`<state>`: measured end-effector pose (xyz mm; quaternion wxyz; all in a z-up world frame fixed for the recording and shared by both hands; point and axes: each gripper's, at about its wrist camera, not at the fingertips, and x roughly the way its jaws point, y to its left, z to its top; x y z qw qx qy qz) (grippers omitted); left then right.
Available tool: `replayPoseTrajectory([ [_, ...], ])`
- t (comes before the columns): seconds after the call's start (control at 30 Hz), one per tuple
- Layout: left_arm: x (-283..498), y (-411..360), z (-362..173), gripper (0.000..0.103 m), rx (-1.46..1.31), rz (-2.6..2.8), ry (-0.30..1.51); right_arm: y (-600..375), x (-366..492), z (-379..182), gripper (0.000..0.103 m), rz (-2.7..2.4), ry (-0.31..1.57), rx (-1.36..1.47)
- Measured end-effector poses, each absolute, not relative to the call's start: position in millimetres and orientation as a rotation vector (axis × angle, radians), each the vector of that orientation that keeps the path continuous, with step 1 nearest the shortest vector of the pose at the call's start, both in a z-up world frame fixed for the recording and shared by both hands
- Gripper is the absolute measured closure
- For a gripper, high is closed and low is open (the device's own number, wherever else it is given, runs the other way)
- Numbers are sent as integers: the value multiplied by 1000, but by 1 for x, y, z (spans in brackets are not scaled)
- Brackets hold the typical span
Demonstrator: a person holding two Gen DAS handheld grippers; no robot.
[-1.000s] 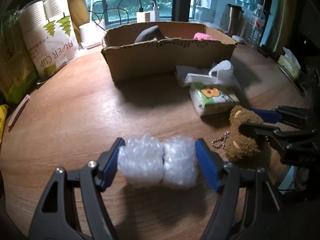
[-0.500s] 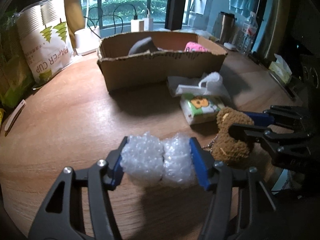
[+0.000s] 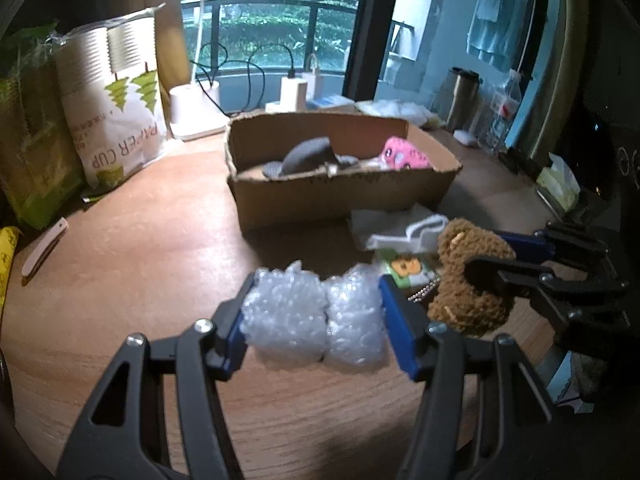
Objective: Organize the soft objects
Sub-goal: 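Carry the bubble wrap with the left gripper while the right carries the brown plush to the box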
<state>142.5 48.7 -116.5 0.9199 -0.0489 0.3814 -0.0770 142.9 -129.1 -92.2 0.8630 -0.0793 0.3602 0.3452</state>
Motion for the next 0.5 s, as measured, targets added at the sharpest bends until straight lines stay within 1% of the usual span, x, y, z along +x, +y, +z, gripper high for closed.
replayPoseTrajectory([
  [0.5, 165, 63, -101, 43, -116, -130, 752, -126, 168, -67, 74, 725, 697, -157],
])
